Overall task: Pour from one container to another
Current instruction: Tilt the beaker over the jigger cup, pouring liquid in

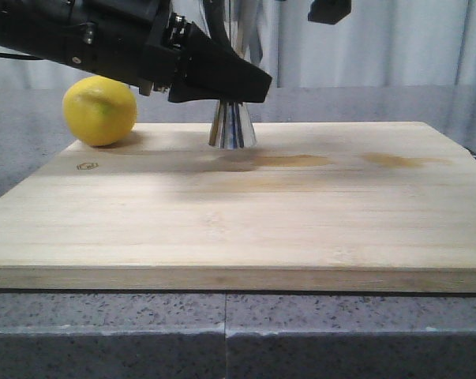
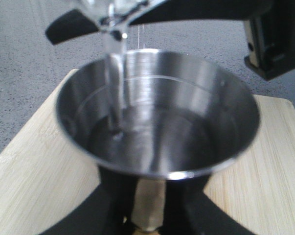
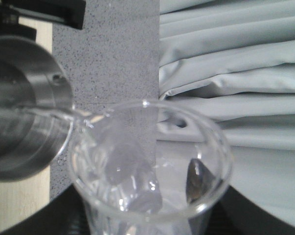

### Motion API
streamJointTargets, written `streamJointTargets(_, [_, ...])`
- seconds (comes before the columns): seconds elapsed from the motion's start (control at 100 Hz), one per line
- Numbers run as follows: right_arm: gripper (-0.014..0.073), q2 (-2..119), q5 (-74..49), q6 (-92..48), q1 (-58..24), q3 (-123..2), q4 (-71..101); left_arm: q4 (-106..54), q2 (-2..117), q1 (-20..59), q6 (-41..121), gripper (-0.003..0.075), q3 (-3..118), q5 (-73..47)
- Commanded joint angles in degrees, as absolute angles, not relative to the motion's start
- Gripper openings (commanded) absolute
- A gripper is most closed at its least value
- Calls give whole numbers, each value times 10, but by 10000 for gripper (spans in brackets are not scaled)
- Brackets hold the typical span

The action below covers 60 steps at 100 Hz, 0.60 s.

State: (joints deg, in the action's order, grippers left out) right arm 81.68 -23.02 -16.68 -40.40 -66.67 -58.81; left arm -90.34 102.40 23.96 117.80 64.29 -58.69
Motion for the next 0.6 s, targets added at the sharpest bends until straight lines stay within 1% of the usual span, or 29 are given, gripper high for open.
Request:
streamJointTargets(0.0, [280, 798, -205, -170, -405, -688, -615, -942, 994, 237, 1172, 93, 660, -617])
streamJointTargets(0.36, [280, 798, -206, -170, -405, -688, -621, -942, 994, 237, 1172, 93, 660, -617])
streamJointTargets(0.49, [280, 798, -214, -169, -405, -688, -581, -942, 994, 237, 1172, 93, 660, -617])
streamJointTargets(0.59, [280, 798, -225, -132, -401, -688, -566, -942, 994, 237, 1172, 93, 660, -617])
